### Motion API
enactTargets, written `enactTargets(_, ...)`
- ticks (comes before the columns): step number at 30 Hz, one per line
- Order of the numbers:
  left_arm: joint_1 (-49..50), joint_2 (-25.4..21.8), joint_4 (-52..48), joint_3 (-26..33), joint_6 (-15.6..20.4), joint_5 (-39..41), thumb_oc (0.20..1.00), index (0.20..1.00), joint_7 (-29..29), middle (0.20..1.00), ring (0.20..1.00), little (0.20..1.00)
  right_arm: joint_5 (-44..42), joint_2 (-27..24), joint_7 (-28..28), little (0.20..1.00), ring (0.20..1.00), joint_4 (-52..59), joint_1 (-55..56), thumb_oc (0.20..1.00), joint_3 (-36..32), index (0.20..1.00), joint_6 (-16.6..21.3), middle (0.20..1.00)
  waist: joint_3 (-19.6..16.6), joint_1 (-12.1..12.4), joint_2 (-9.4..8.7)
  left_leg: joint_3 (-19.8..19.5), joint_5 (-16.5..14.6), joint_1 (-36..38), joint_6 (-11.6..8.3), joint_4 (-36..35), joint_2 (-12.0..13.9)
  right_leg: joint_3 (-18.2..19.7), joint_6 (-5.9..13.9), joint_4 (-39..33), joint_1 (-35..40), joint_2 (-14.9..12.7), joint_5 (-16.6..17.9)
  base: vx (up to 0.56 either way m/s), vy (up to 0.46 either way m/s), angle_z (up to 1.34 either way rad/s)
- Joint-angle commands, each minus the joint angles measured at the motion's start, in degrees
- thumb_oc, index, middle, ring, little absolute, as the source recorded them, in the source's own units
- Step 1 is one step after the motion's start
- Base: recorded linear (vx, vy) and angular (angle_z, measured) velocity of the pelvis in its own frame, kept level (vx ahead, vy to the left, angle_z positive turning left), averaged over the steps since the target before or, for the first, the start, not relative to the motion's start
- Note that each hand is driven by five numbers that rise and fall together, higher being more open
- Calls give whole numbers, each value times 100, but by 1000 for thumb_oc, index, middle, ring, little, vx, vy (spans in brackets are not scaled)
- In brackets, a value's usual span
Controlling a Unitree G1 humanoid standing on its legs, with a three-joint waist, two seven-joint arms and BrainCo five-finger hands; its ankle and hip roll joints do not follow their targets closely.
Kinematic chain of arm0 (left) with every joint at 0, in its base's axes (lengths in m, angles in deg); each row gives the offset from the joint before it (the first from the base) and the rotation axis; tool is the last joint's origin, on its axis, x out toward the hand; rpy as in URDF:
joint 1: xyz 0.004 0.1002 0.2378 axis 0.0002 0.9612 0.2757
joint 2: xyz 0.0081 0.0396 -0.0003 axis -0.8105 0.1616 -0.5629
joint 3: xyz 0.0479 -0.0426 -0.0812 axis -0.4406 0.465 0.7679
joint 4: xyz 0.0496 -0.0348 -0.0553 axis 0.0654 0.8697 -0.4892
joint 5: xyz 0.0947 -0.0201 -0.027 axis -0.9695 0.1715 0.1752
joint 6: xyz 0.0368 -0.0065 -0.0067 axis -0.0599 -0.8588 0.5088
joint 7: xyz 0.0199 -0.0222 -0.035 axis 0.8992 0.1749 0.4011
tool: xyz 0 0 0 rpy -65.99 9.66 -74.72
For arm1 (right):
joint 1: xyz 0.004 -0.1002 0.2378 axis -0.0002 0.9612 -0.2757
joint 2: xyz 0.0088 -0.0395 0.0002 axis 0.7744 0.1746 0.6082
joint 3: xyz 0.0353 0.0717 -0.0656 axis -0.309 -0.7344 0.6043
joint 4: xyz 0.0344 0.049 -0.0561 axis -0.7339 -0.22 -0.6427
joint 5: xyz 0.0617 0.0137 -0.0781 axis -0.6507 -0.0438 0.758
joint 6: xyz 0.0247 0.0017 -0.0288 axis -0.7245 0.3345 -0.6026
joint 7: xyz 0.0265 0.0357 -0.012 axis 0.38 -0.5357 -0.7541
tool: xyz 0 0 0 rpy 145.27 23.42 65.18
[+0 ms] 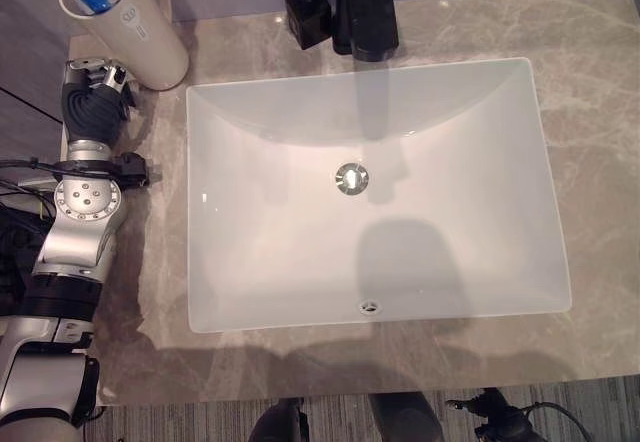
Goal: Put brush and paste in cup on sink, flatten towel.
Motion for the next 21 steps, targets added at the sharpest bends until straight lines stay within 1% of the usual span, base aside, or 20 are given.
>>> enactTargets(1, -49, 108, 465, -482, -68, 200, 200, 200, -29, 200, 200, 200, -130, -237, -142, 1000, 1000, 19, 234, 1000, 137, 1000, 65, 1000, -144, -315, 71, 493, 496, 613, -57, -7, -128, 91, 554, 500, -411, -127, -117, 10, -18, 3)
enactTargets(2, -126, 198, 523, -545, -40, 395, 200, 200, -45, 200, 200, 200, -143, -227, -155, 1000, 1000, 9, 230, 1000, 159, 1000, 63, 1000, -150, -352, 73, 513, 511, 623, -84, -7, -97, 69, 544, 527, -419, -118, -151, 11, -18, 4)
enactTargets(6, -305, 256, 586, -653, 4, 600, 200, 200, -55, 200, 200, 200, -145, -197, -161, 1000, 1000, -22, 212, 1000, 206, 1000, 54, 1000, -165, -379, 75, 556, 514, 633, -105, -7, -47, 60, 534, 566, -441, -73, -188, 0, 0, 0)
enactTargets(8, -447, 200, 769, -740, 1, 645, 200, 200, -52, 200, 200, 200, -163, -201, -166, 1000, 1000, -6, 196, 1000, 241, 1000, 67, 1000, -186, -409, 78, 604, 532, 635, -122, -7, -18, 62, 531, 580, -482, -32, -187, 0, 0, 0)
enactTargets(15, -874, 258, 1101, -1019, 4, 796, 200, 200, -45, 200, 200, 200, -192, -220, -201, 1000, 1000, 19, 125, 1000, 319, 1000, 67, 1000, -203, -480, 85, 683, 589, 601, -174, -7, 32, 68, 515, 561, -547, 49, -200, 0, 0, 0)
enactTargets(21, -945, 305, 1232, -1037, -17, 725, 200, 200, -10, 200, 200, 200, -186, -230, -209, 1000, 1000, 28, 116, 1000, 354, 1000, 74, 1000, -204, -470, 94, 718, 646, 635, -188, -7, 57, 76, 503, 578, -551, 91, -206, -1, -1, -1)
